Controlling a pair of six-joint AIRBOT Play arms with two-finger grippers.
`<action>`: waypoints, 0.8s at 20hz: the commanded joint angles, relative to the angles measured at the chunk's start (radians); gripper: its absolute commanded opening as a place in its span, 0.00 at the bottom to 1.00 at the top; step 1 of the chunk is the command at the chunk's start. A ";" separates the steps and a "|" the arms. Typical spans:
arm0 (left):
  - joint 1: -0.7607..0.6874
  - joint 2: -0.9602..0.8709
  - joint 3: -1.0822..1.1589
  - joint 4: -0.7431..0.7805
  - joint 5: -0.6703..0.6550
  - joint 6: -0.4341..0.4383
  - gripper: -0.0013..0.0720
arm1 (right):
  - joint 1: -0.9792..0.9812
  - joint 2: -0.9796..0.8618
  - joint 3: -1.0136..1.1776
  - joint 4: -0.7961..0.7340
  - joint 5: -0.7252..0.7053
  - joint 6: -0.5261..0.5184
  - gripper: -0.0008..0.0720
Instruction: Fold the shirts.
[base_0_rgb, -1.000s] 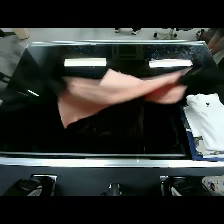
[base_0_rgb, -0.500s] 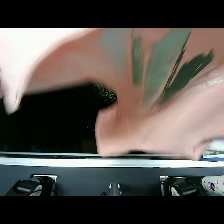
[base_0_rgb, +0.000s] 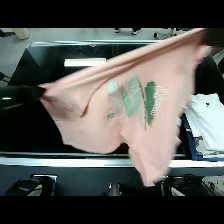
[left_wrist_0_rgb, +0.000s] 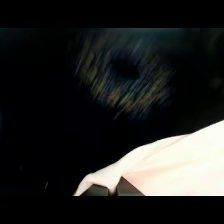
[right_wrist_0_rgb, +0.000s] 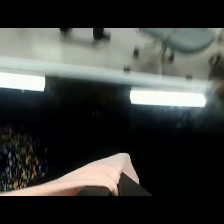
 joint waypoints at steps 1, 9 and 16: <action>0.001 -0.187 -0.113 -0.002 0.100 -0.007 0.05 | 0.000 -0.321 0.002 0.032 -0.085 0.181 0.04; 0.006 -0.569 -0.078 -0.229 0.164 -0.079 0.43 | -0.004 -0.558 0.002 0.340 0.029 0.269 0.32; 0.293 -0.481 -0.016 -0.068 -0.227 0.084 0.84 | -0.326 -0.459 -0.035 0.488 0.564 -0.011 0.48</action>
